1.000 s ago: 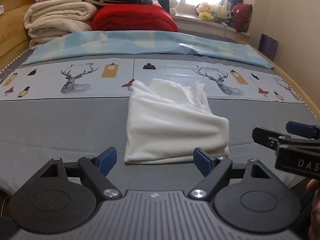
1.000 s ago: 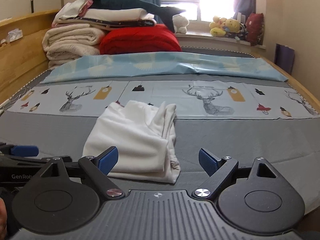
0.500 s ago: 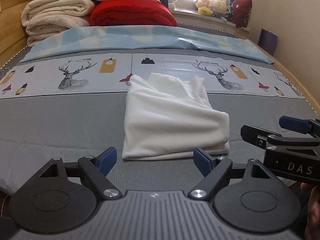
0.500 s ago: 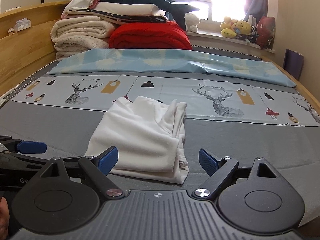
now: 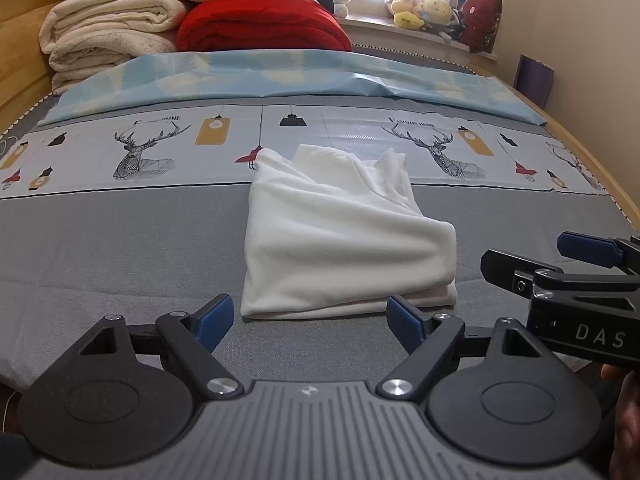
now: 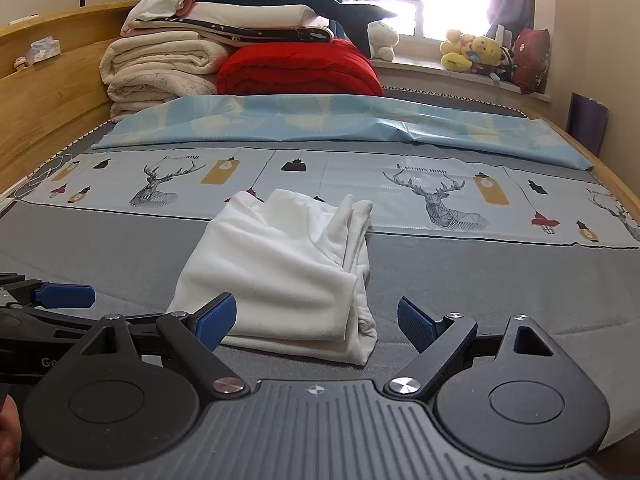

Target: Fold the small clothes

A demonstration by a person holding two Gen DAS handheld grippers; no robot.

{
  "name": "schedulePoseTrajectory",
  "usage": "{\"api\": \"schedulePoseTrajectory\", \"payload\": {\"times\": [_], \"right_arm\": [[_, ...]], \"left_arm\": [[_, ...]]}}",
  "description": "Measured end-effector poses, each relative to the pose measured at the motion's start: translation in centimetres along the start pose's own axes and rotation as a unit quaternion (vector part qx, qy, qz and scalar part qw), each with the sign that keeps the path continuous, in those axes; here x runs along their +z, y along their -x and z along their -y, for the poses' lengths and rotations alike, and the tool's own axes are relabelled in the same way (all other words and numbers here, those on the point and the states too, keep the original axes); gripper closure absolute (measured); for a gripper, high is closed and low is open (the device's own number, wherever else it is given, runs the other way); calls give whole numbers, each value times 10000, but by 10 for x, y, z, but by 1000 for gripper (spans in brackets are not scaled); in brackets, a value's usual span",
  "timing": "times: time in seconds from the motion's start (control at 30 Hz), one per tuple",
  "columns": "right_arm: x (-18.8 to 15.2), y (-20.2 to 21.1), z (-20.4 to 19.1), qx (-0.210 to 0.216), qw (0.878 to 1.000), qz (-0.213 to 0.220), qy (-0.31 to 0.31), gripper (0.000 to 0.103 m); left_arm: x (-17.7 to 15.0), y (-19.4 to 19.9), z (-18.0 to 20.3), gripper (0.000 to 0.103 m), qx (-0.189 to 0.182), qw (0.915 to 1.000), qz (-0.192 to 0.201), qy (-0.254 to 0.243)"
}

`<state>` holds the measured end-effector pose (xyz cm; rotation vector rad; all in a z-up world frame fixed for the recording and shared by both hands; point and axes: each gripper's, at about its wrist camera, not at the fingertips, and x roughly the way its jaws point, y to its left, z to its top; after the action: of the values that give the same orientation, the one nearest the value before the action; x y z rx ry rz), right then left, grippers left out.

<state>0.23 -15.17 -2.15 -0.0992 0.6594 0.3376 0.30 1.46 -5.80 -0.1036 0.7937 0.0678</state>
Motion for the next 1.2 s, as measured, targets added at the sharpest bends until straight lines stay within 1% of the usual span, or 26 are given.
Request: {"api": "schedulePoseTrajectory", "payload": {"times": [1.2], "right_arm": [[0,-2,0,-20,10000,-45,-52,14]], "left_arm": [[-1,-2,-3,16,-47,10000,-39,26]]}}
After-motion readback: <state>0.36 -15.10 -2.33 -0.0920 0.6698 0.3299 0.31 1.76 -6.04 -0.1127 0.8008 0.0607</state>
